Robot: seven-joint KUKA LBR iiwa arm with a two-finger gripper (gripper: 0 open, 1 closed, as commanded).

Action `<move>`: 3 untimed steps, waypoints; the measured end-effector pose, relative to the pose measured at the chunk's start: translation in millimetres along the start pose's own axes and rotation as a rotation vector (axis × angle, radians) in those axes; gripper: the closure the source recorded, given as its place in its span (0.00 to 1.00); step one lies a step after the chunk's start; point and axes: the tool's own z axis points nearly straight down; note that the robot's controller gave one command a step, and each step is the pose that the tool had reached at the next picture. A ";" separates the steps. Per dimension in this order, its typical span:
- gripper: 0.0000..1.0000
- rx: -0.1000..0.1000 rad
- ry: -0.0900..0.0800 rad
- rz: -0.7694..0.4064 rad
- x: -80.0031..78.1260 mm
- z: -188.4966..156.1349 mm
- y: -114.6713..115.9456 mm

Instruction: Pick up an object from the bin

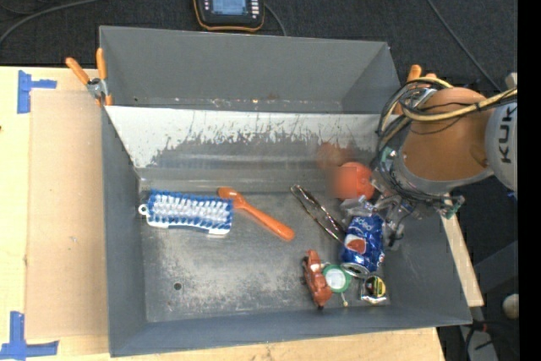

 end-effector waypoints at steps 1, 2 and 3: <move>1.00 0.000 0.000 0.001 0.0 -0.2 0.0; 1.00 -0.001 0.002 0.001 0.5 -17.8 1.0; 1.00 -0.006 0.004 0.003 0.2 -53.3 2.8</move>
Offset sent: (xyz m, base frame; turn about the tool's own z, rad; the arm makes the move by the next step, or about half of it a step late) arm -0.0002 -0.0001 0.0332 0.0003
